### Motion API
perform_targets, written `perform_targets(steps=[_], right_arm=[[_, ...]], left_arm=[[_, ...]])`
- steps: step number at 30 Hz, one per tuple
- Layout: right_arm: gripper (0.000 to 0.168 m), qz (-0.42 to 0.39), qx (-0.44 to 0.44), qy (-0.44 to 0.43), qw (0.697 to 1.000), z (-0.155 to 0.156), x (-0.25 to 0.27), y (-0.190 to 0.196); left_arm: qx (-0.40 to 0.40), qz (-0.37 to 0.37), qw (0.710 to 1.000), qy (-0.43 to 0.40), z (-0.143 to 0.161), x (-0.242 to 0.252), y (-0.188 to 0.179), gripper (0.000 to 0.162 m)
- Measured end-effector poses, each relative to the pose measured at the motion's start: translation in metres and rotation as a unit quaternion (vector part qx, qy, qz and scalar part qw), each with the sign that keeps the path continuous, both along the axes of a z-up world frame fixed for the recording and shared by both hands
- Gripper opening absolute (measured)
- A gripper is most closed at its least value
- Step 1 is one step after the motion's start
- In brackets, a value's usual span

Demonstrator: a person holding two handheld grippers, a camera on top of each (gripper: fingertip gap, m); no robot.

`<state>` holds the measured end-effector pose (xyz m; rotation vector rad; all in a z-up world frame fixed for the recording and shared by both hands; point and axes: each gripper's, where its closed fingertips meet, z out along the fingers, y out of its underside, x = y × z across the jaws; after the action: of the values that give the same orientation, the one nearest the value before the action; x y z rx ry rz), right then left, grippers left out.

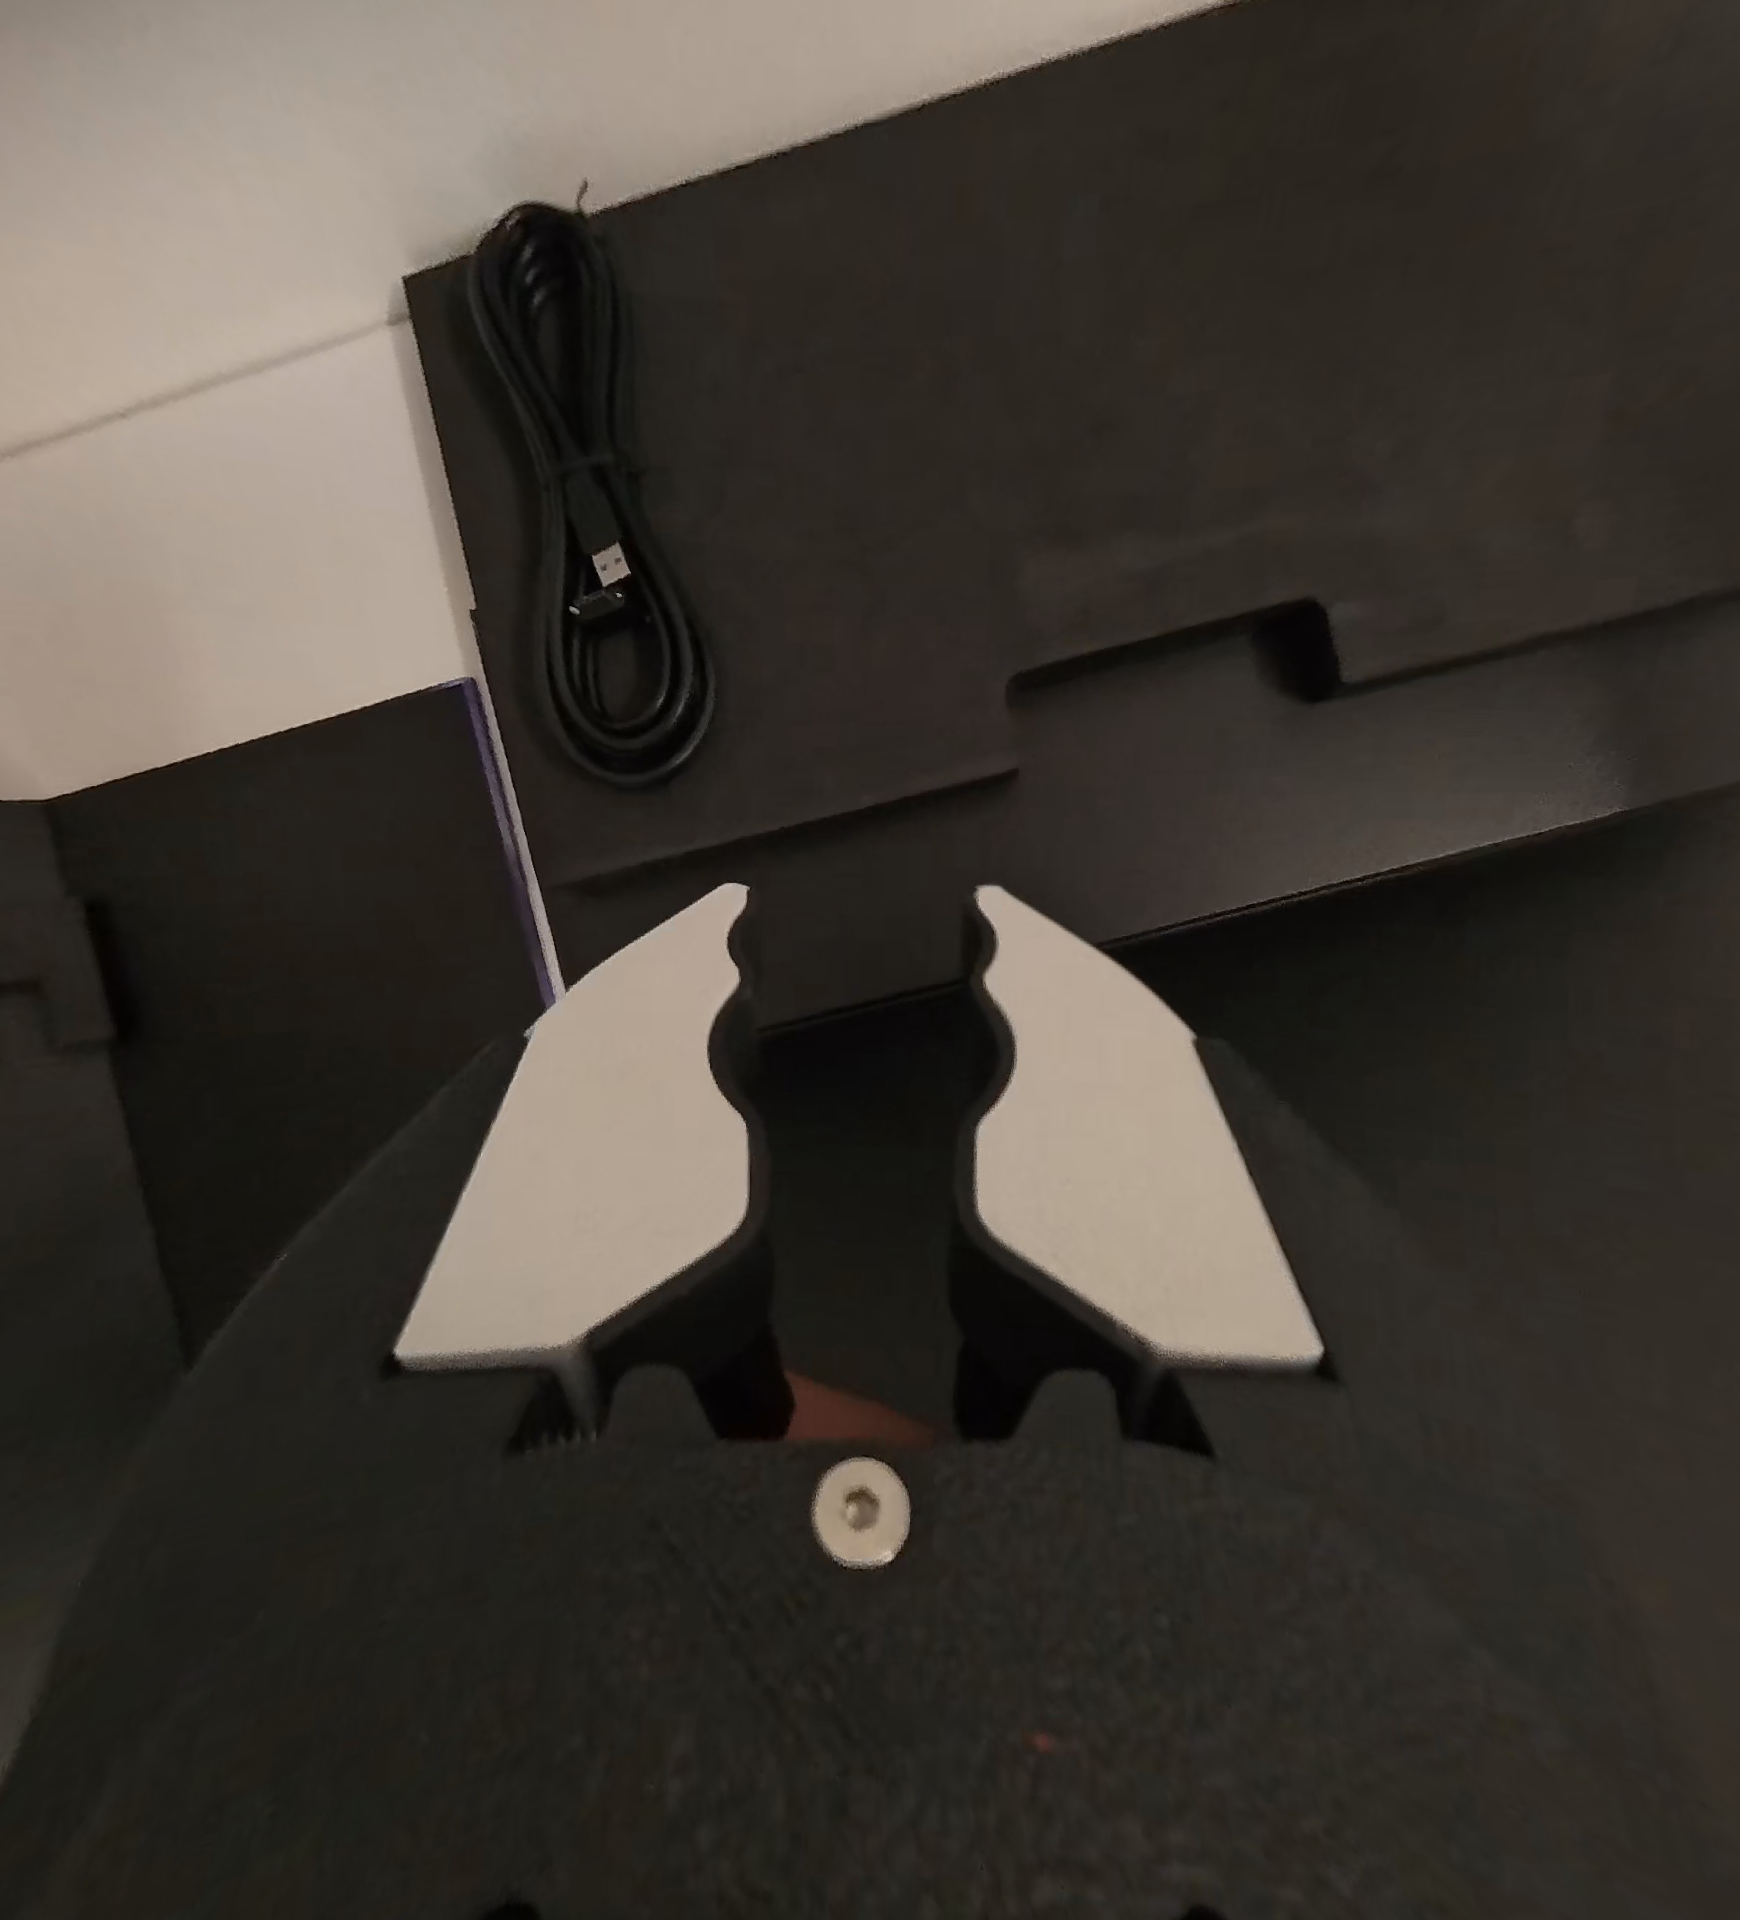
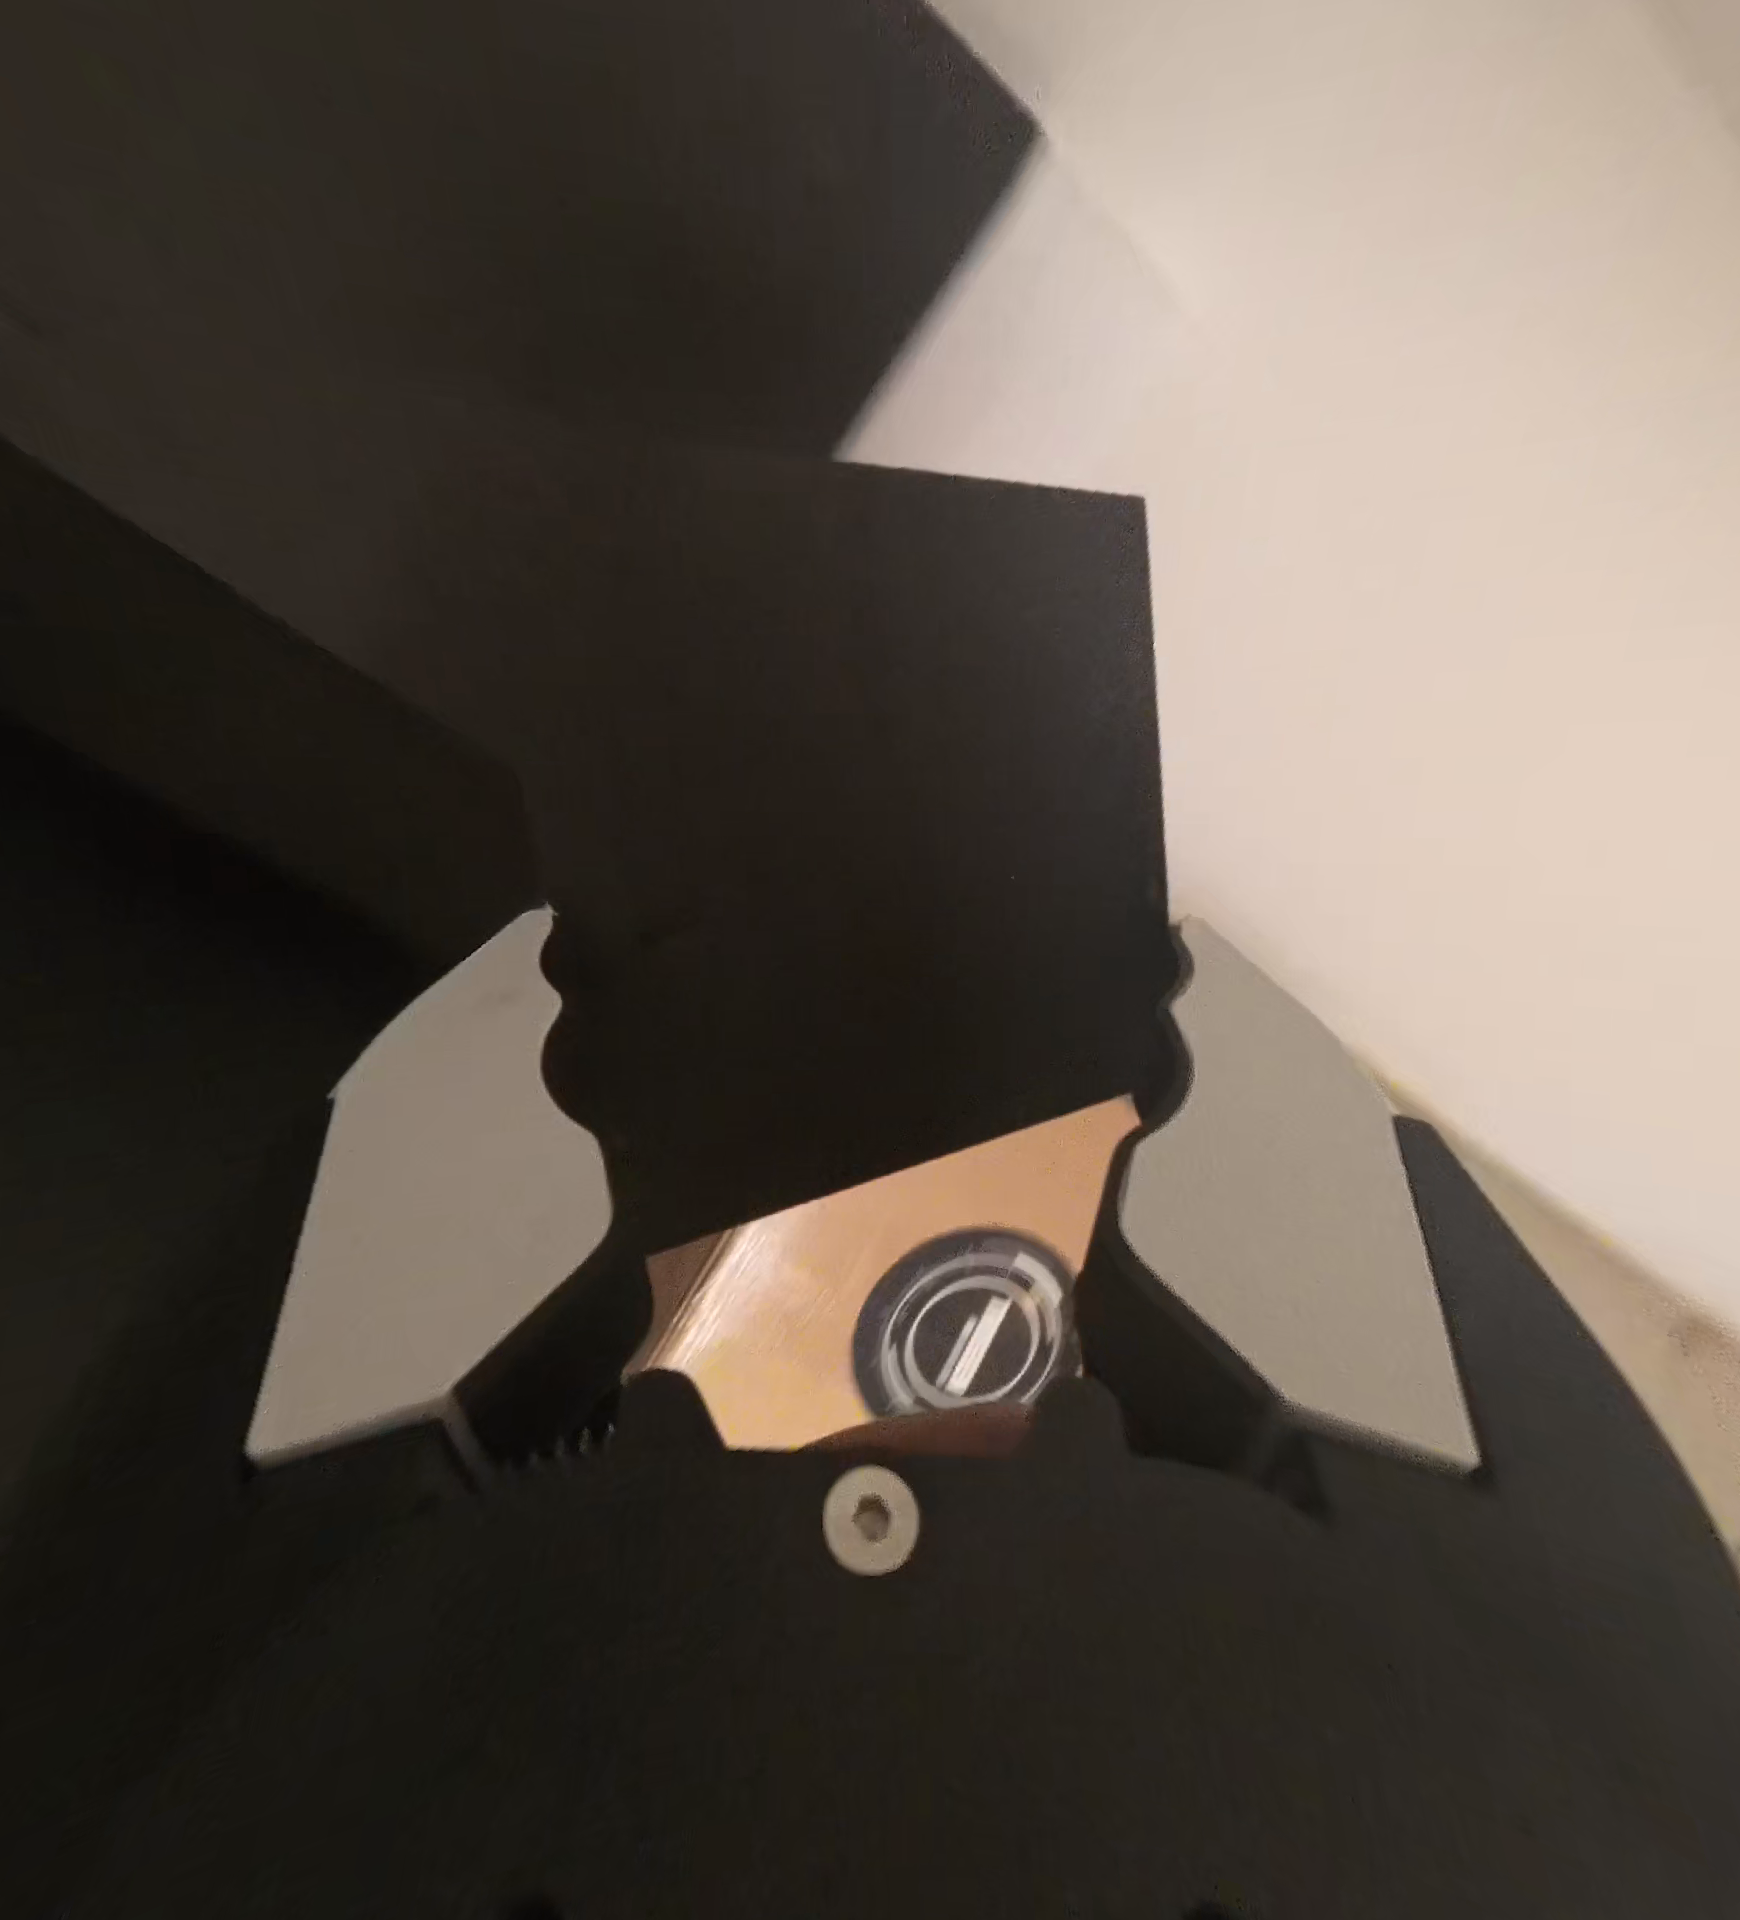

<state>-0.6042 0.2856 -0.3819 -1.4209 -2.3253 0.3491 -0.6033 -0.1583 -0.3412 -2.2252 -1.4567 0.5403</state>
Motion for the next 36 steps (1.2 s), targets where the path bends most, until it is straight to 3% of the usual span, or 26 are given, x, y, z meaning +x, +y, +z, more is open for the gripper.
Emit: perform_targets(steps=[5, 10, 23, 29, 36], right_arm=[[0.104, -0.163, 0.011, 0.007, 0.986, 0.002, 0.063, 0.097], [0.104, -0.24, -0.011, 0.037, 0.97, 0.007, 0.088, 0.143], [0.107, -0.288, -0.026, 0.064, 0.955, 0.005, 0.119, 0.194], [0.142, -0.295, -0.052, 0.038, 0.953, -0.005, 0.133, 0.196], [0.141, -0.264, -0.034, 0.053, 0.963, 0.014, 0.145, 0.18]], left_arm=[[0.005, 0.025, 0.999, 0.02, 0.021, 0.014, 0.012, 0.036], [0.002, 0.04, 0.999, 0.029, 0.033, 0.024, 0.023, 0.035], [0.007, 0.042, 0.999, 0.026, 0.041, 0.039, 0.051, 0.035], [0.011, 0.037, 0.999, 0.026, 0.047, 0.045, 0.061, 0.036], [0.013, 0.031, 0.999, 0.029, 0.056, 0.052, 0.065, 0.036]])
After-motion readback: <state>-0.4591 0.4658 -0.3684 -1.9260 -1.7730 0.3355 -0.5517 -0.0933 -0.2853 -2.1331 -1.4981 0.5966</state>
